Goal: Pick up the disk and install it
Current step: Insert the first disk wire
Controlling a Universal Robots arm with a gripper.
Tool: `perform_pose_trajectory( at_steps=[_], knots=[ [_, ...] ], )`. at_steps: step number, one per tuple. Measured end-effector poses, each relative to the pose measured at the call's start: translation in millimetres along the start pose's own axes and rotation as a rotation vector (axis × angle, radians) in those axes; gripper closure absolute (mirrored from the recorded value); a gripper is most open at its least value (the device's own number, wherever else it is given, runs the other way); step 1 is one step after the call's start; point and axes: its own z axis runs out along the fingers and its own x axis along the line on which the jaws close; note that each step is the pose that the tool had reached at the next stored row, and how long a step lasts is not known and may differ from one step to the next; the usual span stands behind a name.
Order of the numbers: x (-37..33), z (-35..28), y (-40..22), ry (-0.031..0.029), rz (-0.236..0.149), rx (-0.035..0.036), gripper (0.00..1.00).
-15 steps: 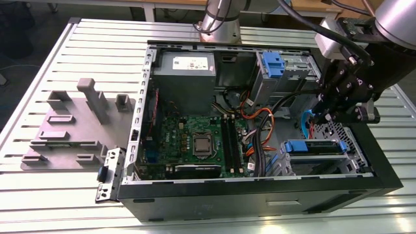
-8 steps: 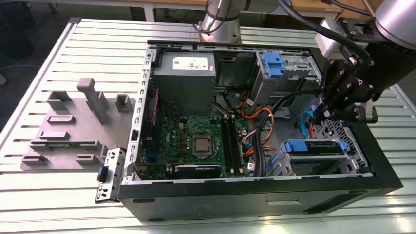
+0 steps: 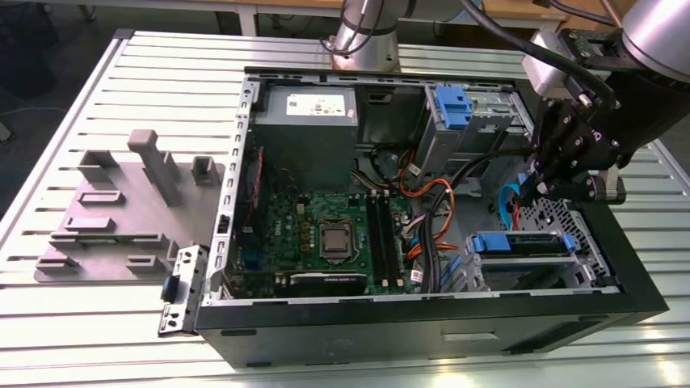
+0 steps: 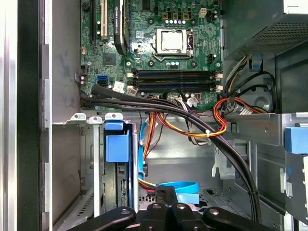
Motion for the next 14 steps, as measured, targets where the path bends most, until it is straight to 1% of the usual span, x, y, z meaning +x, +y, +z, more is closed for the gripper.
perform_pose_trajectory(
  at_steps=[3,5,7,8,10,13,14],
  knots=[
    [0.0,0.0,0.0,0.0002,0.0,0.0,0.89],
    [0.0,0.0,0.0,0.0003,0.0,0.0,0.76],
    [0.0,0.0,0.0,0.0004,0.0,0.0,0.76],
    [0.0,0.0,0.0,0.0004,0.0,0.0,0.7],
    [0.1,2.0,0.0,0.0005,0.0,0.0,0.7],
    [0.4,7.1,-0.2,0.0004,0.0,0.0,0.7],
    [0.4,7.3,-0.2,0.0006,0.0,0.0,0.7]
  ],
)
